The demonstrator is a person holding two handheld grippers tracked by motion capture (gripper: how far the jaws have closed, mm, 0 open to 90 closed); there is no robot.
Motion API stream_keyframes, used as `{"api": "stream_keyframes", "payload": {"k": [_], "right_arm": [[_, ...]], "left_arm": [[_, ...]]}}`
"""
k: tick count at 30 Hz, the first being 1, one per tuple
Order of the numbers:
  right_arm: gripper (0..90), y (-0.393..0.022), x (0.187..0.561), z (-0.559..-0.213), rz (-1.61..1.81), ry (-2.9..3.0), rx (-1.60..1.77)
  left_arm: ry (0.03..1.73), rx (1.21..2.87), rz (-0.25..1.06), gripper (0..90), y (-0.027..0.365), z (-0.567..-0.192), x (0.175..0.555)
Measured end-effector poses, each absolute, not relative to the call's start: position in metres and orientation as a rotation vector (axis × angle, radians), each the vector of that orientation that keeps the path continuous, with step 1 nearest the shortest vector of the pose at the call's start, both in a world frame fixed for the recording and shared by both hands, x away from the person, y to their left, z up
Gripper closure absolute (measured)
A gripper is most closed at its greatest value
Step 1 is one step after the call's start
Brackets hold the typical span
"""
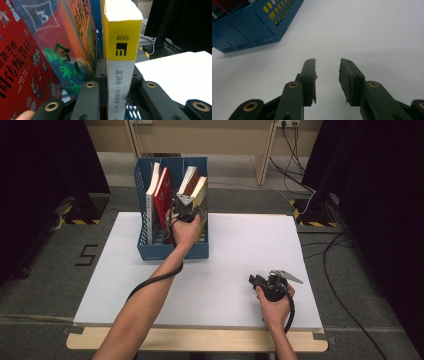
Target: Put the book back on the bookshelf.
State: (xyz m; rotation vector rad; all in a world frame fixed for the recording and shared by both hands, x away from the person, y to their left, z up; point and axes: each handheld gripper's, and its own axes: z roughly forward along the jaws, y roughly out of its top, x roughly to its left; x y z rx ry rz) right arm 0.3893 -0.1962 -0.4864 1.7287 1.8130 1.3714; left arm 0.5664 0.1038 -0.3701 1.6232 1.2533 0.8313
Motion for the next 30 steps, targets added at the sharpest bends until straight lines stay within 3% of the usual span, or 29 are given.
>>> {"api": "stream_keyframes", "payload": {"k": [10, 30], "right_arm": [[66.5, -0.1960, 0.3895, -0.4871, 1.374, 1.814, 1.730], [66.2, -0.1947, 0.3894, -0.4859, 1.367, 1.827, 1.714]], "left_arm": [[1.234, 1.604, 0.860, 75.8, 0.1019, -0.3704, 0.5696], [1.244, 1.648, 0.798, 72.9, 0.1076, -0.3725, 0.5634]]}}
